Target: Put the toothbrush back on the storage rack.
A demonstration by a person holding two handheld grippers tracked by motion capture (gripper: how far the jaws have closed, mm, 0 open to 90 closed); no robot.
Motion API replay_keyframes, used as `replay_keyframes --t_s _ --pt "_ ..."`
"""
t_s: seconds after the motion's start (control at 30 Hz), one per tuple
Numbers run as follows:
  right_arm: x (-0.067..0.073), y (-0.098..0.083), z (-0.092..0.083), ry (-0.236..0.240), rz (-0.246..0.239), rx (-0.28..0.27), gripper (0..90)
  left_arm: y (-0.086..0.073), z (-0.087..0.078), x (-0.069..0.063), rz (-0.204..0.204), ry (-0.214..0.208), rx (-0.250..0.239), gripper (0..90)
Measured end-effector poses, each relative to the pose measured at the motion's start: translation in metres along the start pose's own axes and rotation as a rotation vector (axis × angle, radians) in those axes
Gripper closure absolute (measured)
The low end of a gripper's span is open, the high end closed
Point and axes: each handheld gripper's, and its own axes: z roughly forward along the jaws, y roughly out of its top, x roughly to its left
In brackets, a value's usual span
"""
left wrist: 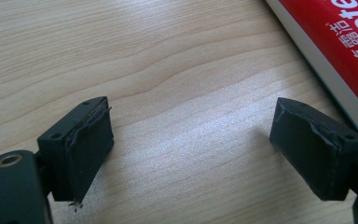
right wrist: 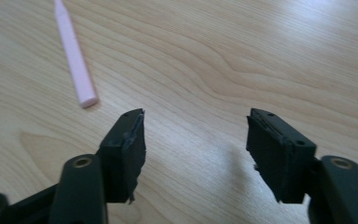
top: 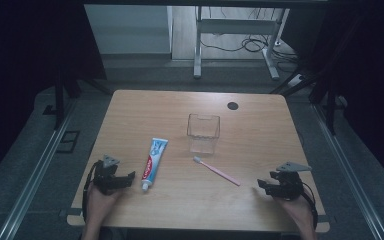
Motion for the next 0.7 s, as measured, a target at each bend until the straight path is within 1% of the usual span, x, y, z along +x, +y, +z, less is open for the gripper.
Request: replay_keyframes --t_s 0.03,0.17,0.3,0.47,0.5,0.53,0.57,0.6,0.63,0.67,0.7 --pt "0.0 0.0 0.0 0.0 0.0 0.0 37.8 0.0 0.0 0.0 0.0 0.0 0.0 13.0" --pt "0.003 0.003 0.001 0.034 -0.019 -0.002 38.1 0.0 0.0 0.0 0.0 0.0 0.0 13.0" --pt "0.004 0.006 0.001 0.053 -0.018 0.001 38.0 0.0 0.0 0.0 0.0 0.0 0.0 13.0" --pt "0.006 0.009 0.001 0.059 -0.025 0.004 39.5 0.0 0.0 0.0 0.0 0.0 0.0 13.0" --pt "0.007 0.009 0.001 0.061 -0.023 0.003 40.4 0.0 0.0 0.0 0.0 0.0 0.0 13.0" --pt "0.007 0.012 0.001 0.079 -0.022 -0.002 44.2 0.0 0.0 0.0 0.0 0.0 0.0 13.0" --pt "0.007 0.012 0.001 0.079 -0.022 -0.002 44.2 0.0 0.0 0.0 0.0 0.0 0.0 13.0" --pt "0.008 0.013 0.001 0.093 -0.024 -0.003 48.3 0.0 0.0 0.0 0.0 0.0 0.0 13.0" --pt "0.008 0.013 0.001 0.093 -0.024 -0.003 48.3 0.0 0.0 0.0 0.0 0.0 0.0 13.0" --pt "0.01 0.016 0.002 0.104 -0.03 0.001 52.4 0.0 0.0 0.0 0.0 0.0 0.0 13.0" --pt "0.011 0.018 0.002 0.106 -0.034 0.002 53.8 0.0 0.0 0.0 0.0 0.0 0.0 13.0"
